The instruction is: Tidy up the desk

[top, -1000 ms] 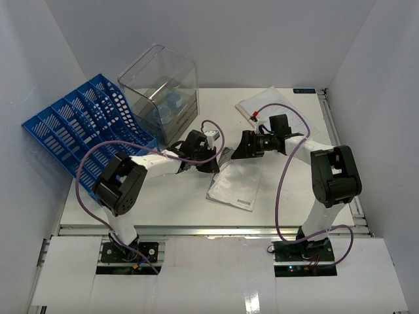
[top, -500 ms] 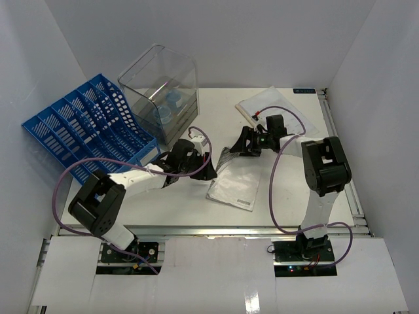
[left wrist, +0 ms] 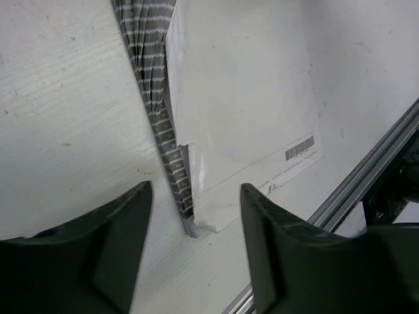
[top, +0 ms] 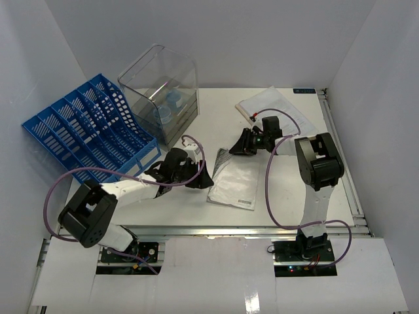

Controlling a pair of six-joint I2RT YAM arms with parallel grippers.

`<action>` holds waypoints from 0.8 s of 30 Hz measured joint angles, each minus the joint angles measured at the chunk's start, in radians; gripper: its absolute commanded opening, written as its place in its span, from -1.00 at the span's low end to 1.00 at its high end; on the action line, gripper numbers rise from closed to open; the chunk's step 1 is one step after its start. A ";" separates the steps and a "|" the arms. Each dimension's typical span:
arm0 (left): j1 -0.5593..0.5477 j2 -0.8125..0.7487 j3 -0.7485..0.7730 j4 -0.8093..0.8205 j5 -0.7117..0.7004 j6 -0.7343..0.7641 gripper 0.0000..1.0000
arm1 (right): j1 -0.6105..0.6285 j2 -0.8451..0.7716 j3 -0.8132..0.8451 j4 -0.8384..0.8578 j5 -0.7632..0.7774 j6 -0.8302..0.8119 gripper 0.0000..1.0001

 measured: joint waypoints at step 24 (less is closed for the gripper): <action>0.000 0.037 -0.110 0.296 0.073 -0.156 0.96 | -0.052 -0.224 -0.155 0.472 -0.370 0.244 -0.84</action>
